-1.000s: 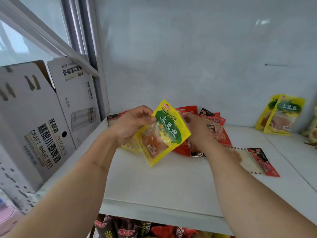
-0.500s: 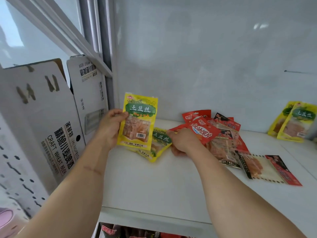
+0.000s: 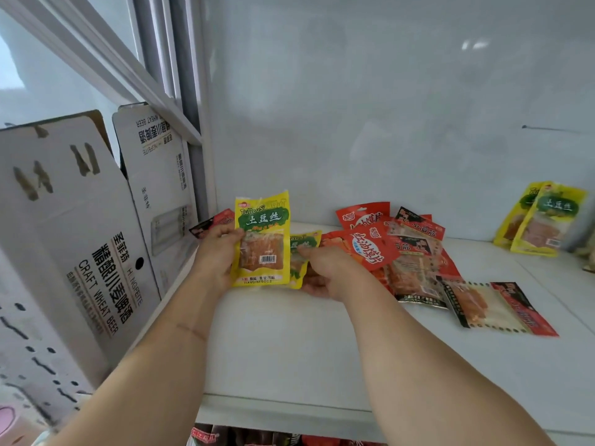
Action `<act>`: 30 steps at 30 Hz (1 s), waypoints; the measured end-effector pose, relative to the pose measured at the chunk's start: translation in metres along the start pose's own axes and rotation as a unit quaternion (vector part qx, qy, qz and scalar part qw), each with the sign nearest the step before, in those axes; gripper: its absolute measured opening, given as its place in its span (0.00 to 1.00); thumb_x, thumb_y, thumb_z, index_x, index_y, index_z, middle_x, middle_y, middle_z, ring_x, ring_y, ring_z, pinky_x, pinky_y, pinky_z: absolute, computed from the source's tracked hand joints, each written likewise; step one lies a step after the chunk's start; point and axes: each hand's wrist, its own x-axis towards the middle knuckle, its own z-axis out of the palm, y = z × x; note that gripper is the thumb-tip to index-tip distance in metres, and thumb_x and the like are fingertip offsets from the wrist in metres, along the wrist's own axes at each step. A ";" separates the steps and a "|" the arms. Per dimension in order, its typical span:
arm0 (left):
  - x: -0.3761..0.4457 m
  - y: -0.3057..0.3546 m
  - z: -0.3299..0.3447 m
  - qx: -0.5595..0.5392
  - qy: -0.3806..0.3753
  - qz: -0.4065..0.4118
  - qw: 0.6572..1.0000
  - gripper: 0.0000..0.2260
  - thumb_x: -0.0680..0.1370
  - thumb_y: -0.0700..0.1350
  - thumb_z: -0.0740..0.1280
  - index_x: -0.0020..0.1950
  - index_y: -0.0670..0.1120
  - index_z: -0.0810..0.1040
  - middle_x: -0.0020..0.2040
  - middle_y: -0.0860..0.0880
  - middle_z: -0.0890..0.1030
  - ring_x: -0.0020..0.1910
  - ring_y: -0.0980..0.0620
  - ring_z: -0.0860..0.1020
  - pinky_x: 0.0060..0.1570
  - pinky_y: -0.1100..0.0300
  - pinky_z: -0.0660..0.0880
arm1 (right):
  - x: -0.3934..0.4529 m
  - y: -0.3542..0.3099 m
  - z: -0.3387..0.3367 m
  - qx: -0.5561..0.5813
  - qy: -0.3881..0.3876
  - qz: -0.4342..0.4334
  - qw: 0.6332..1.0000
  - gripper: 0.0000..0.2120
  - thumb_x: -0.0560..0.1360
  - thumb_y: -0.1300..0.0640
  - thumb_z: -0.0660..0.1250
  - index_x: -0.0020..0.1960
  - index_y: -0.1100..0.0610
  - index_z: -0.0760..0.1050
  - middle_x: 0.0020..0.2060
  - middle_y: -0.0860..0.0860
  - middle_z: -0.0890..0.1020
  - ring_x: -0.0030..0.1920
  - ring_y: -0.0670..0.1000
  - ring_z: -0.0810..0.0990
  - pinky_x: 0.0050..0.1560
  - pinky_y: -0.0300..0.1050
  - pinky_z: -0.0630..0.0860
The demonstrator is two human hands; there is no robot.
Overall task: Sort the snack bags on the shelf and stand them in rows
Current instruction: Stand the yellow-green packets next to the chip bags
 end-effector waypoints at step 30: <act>-0.086 -0.033 0.128 -0.002 -0.105 -0.061 0.993 0.08 0.83 0.41 0.61 0.60 0.40 0.76 0.51 0.39 0.85 0.40 0.42 0.85 0.47 0.42 0.82 | -0.056 0.058 -0.166 0.238 0.033 -0.135 0.961 0.07 0.79 0.57 0.68 0.56 0.49 0.78 0.44 0.49 0.85 0.43 0.50 0.84 0.37 0.44 0.81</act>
